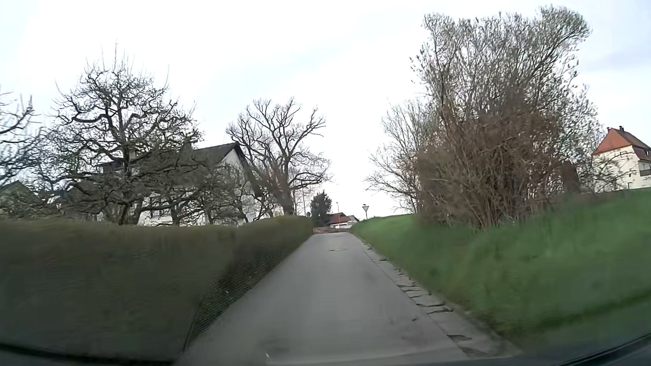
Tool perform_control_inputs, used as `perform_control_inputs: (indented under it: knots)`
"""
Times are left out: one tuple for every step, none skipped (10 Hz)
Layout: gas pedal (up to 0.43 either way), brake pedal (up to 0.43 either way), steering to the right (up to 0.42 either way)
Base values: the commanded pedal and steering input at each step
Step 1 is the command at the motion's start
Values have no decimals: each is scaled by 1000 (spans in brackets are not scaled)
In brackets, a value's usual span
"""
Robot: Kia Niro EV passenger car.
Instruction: Follow the waypoints while adhering to traffic rules and regulations
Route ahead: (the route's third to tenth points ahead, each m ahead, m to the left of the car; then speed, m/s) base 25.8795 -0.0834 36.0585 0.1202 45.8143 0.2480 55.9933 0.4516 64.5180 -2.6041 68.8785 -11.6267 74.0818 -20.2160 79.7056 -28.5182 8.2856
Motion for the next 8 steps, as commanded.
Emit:
perform_control_inputs:
  knots:
    - [177, 0, 3]
    - [177, 0, 3]
    - [177, 0, 3]
    - [169, 0, 3]
    - [169, 0, 3]
    - [169, 0, 2]
    - [169, 0, 1]
    - [169, 0, 1]
